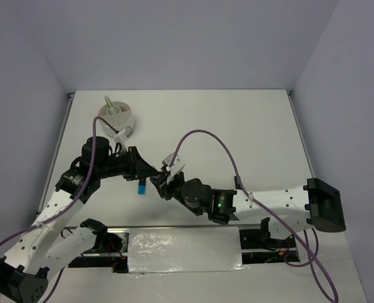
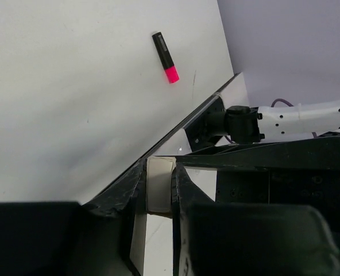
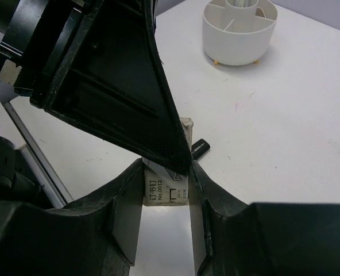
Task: Sort the stationery into containers
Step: Place the stationery in the storage box.
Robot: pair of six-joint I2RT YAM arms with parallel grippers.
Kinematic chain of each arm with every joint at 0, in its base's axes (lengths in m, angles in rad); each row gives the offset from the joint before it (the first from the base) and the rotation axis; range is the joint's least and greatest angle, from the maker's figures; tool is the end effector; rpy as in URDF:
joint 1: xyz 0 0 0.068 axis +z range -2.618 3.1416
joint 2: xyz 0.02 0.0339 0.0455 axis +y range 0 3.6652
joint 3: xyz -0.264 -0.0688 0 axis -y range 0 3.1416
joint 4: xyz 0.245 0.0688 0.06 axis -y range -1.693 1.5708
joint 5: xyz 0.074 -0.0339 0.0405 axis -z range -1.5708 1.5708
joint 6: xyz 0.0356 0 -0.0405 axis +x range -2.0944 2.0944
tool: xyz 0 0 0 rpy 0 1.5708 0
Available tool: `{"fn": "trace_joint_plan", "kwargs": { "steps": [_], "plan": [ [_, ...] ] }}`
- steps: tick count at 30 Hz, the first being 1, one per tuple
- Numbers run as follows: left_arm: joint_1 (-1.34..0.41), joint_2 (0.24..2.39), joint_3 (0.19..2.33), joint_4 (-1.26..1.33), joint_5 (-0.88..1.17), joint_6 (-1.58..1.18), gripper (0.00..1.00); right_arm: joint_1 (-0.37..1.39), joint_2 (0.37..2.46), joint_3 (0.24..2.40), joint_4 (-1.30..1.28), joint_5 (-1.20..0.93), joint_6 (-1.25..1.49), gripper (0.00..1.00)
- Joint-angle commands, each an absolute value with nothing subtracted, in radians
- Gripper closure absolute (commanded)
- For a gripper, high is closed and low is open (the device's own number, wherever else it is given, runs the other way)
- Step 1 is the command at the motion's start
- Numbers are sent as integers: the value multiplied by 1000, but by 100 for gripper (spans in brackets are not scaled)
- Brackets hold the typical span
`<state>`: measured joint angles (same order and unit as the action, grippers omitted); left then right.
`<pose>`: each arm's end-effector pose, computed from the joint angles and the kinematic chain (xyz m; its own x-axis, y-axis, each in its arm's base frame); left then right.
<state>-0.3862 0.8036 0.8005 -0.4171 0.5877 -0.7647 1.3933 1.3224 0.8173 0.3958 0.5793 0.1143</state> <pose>0.1561 -0.0848 0.3205 -0.8144 -0.2908 -0.5022 0.3029 0.5251 -0.7953 0.0725 0.2935 0.2920 -0.1021 -0.0287 -0.9944 -0.7207 0.6912 0.0540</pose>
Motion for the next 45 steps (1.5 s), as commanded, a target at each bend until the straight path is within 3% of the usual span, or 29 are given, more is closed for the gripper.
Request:
{"fn": "trace_joint_plan", "kwargs": {
  "steps": [1,3,4,5,11,17,21,30,35,42,45],
  "plan": [
    [-396,818,863,-402,565,-753,100,1390,1298,871,425,560,84,76],
    [-396,831,897,-435,497,-730,100,1387,1302,865,426,525,84,59],
    [-396,839,940,-480,417,-701,100,1387,1301,853,431,523,93,40],
    [-396,857,966,-504,360,-687,100,1378,1298,847,426,549,107,1],
    [-350,1058,1152,-647,-217,-670,100,1305,1177,717,333,587,279,0],
    [-151,1288,1252,-583,-422,-794,100,1296,991,652,174,647,344,0],
    [-72,1440,1377,-563,-478,-876,100,1295,933,667,19,646,376,0],
    [47,1636,1422,-400,-433,-988,94,1293,807,653,-58,612,414,0],
    [69,1683,1402,-305,-388,-994,85,1292,773,680,-84,621,393,0],
    [92,1749,1385,-226,-318,-1014,86,1289,770,689,-77,624,370,0],
    [94,1767,1390,-216,-316,-1009,81,1284,781,692,-77,620,367,0]
  ]
}}
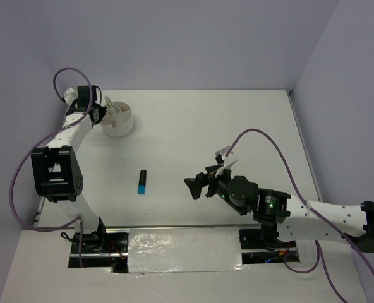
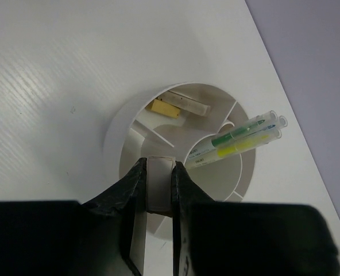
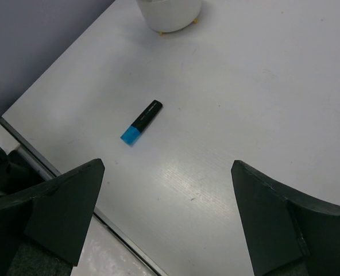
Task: Sort the stationery into containers
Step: Place the stationery in the storage box.
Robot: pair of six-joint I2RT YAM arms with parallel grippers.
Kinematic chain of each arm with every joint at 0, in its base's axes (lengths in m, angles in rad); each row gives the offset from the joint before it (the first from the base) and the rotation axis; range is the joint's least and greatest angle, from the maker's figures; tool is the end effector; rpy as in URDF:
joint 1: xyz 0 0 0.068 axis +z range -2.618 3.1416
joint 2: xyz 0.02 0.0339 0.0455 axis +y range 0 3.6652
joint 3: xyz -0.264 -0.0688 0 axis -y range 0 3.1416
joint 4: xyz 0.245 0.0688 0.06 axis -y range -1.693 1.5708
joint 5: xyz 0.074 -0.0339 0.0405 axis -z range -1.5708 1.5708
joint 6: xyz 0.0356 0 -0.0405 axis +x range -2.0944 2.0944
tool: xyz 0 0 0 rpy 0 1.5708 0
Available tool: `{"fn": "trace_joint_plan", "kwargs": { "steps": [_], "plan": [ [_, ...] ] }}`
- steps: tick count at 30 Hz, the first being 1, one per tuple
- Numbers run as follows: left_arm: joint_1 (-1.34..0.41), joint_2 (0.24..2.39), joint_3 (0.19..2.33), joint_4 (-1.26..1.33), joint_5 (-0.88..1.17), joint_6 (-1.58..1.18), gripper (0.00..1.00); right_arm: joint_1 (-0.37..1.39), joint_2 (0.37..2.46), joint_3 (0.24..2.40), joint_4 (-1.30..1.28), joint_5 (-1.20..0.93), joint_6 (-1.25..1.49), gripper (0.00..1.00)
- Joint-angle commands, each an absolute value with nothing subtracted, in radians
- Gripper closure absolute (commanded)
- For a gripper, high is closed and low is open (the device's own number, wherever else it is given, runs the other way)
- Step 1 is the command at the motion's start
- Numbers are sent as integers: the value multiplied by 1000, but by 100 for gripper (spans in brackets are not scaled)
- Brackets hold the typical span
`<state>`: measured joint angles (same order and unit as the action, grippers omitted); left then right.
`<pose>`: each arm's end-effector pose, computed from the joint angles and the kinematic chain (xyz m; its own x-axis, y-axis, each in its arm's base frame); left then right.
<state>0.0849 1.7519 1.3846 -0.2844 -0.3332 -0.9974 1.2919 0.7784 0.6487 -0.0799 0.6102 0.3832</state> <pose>0.4009 0.0458 0.2759 -0.0429 -0.8004 -0.5980 -0.6917 0.4556 -0.5603 0.0702 0.1709 0.3052 -0.2900 0.1003 -0.9518 -0.5662 0.7838 0.2551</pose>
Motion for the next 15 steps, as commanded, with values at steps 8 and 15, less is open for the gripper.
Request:
{"fn": "trace_joint_plan", "kwargs": {
  "steps": [8,15],
  "plan": [
    [94,1801,1378,-221,-296,-1023,62,1275,798,718,-84,611,350,0],
    [95,1766,1373,-244,-313,-1025,30,1261,813,727,-97,597,368,0]
  ]
}}
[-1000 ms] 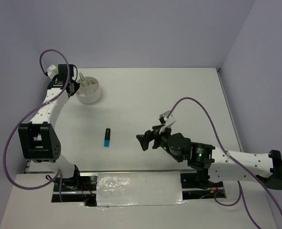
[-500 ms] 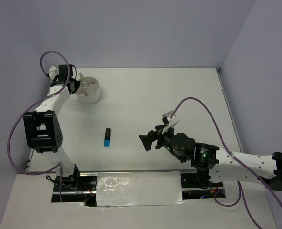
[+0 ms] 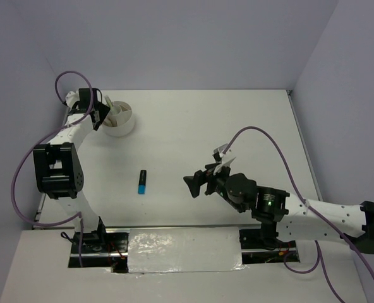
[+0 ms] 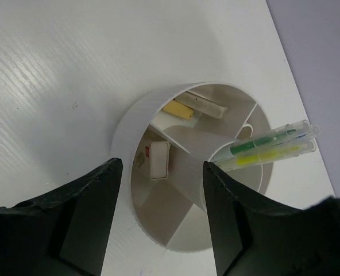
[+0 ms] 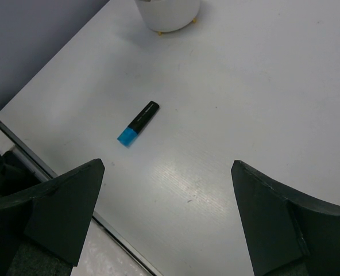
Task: Sort the stationery into containers
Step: Place the stationery in the storage box, then move the stationery to the center of the board.
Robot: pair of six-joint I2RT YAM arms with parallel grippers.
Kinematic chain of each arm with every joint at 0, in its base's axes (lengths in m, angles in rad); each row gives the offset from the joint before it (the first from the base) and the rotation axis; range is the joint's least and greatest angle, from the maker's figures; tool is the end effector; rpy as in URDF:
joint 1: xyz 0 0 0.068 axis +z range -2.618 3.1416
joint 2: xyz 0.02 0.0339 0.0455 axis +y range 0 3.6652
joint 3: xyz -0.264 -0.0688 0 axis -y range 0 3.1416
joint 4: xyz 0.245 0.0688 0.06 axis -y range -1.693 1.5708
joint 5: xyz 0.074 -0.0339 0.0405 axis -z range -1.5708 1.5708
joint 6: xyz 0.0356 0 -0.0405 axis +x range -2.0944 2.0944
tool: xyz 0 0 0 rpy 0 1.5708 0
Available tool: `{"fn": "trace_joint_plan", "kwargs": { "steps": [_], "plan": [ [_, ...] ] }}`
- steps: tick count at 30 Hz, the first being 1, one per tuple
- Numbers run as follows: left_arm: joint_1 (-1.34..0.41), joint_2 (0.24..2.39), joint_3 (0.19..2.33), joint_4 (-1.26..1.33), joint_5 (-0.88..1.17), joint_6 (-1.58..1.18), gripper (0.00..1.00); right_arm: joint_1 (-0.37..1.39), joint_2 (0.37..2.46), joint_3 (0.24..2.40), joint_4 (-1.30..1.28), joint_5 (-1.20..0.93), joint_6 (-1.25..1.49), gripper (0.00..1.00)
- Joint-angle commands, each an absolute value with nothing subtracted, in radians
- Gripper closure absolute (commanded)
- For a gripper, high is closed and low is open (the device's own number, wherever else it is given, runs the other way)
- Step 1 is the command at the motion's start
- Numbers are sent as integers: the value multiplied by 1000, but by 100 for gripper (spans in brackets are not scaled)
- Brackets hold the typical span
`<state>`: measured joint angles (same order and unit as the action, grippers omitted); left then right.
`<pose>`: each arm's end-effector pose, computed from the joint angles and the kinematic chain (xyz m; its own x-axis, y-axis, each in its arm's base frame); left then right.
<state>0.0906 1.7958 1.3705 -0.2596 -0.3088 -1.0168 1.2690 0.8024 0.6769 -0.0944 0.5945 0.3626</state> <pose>0.4077 0.0479 0.2561 -0.0588 -0.8189 -0.5709 -0.7044 0.4393 -0.5575 0.0750 0.1737 0.3096 -0.2836 0.0777 -0.9558 -0.5647 0.7921 0.2319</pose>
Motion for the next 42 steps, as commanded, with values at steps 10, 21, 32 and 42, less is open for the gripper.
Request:
{"fn": "trace_joint_plan", "kwargs": {
  "steps": [10,21,32,42],
  "plan": [
    [97,1508,1368,-380,-270,-950,9,1163,1179,934,-445,601,741,0],
    [97,1014,1122,-519,-98,-563,1,1301,1859,1468,-661,667,1019,0],
    [94,758,873,-505,-121,-485,1,1312,2238,1817,-677,626,953,1],
    [92,762,876,-512,-121,-485,1,1259,2264,1737,-670,609,917,38]
  ]
}}
